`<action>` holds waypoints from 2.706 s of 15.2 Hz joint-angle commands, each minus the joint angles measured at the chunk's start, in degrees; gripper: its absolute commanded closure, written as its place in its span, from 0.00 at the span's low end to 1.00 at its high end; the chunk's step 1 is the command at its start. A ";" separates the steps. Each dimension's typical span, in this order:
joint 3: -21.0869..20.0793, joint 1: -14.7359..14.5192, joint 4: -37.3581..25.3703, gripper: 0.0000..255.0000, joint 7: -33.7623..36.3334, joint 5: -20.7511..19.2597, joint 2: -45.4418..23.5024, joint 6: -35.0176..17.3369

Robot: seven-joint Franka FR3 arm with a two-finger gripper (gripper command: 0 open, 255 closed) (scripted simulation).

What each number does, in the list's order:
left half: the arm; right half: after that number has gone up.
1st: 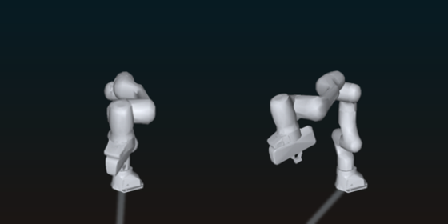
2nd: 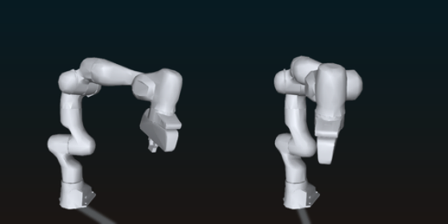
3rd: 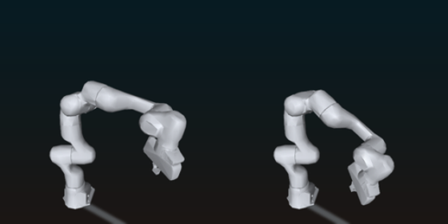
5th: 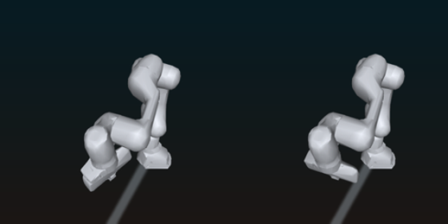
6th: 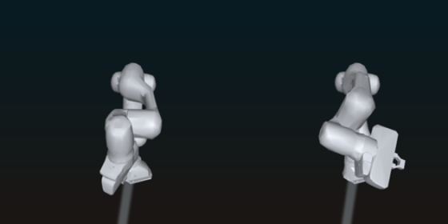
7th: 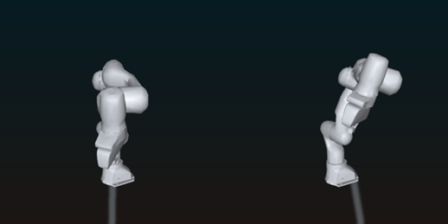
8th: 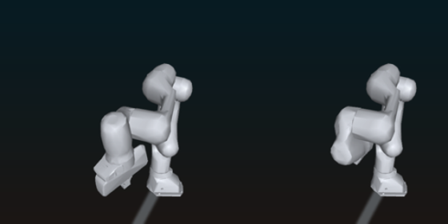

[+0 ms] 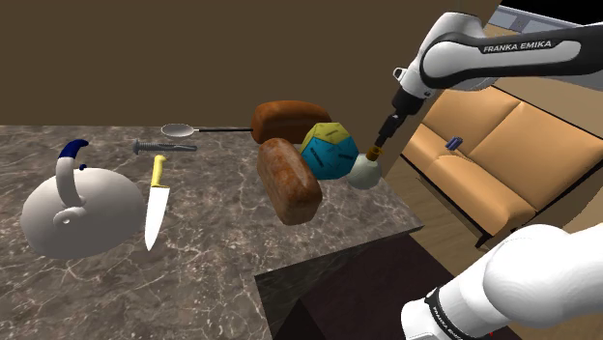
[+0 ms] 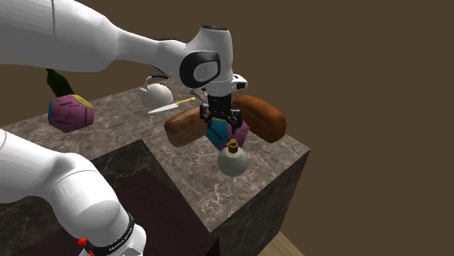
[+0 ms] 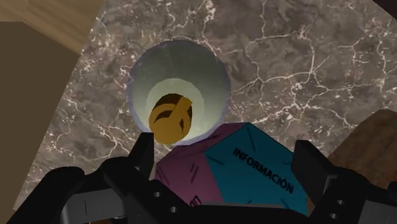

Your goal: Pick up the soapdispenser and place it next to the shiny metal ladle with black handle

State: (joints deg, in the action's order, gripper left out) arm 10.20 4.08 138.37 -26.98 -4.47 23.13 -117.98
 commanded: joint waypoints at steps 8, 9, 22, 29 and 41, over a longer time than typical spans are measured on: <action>3.11 0.63 -0.46 0.00 -5.10 -0.30 -9.78 -8.85; 3.17 0.63 -0.06 0.00 -5.15 -0.24 -10.21 -9.68; 3.34 0.61 0.92 1.00 -5.31 -0.07 -11.39 -11.82; 3.34 0.60 0.92 1.00 -5.31 -0.07 -11.39 -11.83; 2.69 0.62 -4.71 1.00 -4.91 -0.52 -7.09 -1.95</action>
State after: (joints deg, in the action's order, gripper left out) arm 12.93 4.73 134.49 -31.86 -5.04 15.93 -120.78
